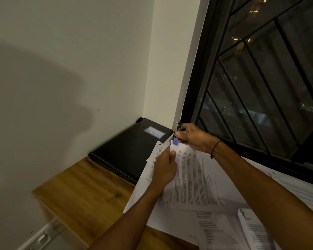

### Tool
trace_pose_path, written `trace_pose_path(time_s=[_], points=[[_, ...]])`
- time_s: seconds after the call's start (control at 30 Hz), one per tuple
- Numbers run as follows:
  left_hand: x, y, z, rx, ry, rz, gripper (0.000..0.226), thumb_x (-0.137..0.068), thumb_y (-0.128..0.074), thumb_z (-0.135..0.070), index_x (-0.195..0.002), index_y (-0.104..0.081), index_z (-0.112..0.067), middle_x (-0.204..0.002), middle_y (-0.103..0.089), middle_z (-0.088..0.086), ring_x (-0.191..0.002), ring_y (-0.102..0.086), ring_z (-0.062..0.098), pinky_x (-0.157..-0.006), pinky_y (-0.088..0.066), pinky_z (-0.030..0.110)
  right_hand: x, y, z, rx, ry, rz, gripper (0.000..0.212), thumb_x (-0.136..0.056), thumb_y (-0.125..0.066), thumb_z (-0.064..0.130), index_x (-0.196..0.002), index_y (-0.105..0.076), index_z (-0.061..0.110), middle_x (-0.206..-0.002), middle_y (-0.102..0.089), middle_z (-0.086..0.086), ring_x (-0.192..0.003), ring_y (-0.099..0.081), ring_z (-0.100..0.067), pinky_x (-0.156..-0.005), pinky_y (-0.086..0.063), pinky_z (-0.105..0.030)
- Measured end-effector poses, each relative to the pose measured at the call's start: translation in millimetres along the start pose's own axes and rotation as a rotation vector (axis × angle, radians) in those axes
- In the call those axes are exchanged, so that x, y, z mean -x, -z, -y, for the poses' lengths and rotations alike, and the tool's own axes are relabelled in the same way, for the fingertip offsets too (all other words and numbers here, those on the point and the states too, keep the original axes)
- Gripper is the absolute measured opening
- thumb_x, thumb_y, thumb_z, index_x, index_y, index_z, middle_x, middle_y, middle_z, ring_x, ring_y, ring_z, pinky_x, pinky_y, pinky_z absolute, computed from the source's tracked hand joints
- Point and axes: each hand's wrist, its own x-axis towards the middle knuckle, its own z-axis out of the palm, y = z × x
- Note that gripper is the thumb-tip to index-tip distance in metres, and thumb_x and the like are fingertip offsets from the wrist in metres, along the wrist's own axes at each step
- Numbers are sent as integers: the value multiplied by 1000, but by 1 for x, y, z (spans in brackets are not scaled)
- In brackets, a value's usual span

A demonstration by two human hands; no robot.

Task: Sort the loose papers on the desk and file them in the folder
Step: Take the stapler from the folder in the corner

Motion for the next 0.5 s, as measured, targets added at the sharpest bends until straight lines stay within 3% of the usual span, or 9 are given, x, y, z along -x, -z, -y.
trace_pose_path(time_s=[0.17, 0.3, 0.4, 0.5], points=[[0, -1, 1, 9, 5, 14, 34, -110, -36, -37, -122, -60, -17, -113, -70, 0, -86, -62, 5, -74, -42, 13, -2, -9, -3, 67, 11, -101, 7, -107, -49, 9, -105, -51, 16, -86, -60, -3, -71, -65, -10, -55, -51, -13], [1, 0, 0, 7, 4, 11, 32, -110, -36, -36, -116, -61, -16, -106, -67, -2, -82, -61, 4, -73, -42, 12, -12, -14, -12, 67, 33, -128, 8, -106, -52, 11, -112, -53, 16, -107, -67, -13, -87, -71, -20, -67, -58, -24], [0, -1, 1, 12, 19, 4, 37, -110, -35, -38, -127, -60, -16, -118, -68, 1, -98, -64, 10, -92, -49, 26, -11, -11, -12, 26, 32, -113, 14, -106, -53, 13, -120, -51, 13, -105, -68, -13, -85, -72, -17, -60, -57, -20], [0, 0, 0, 50, 8, -21, 39, -109, -34, -40, -133, -58, -20, -123, -68, 1, -107, -66, 16, -103, -52, 42, -13, -8, -12, -106, 52, -76, 18, -104, -56, 12, -122, -53, 10, -105, -71, -14, -94, -75, -23, -68, -60, -22]])
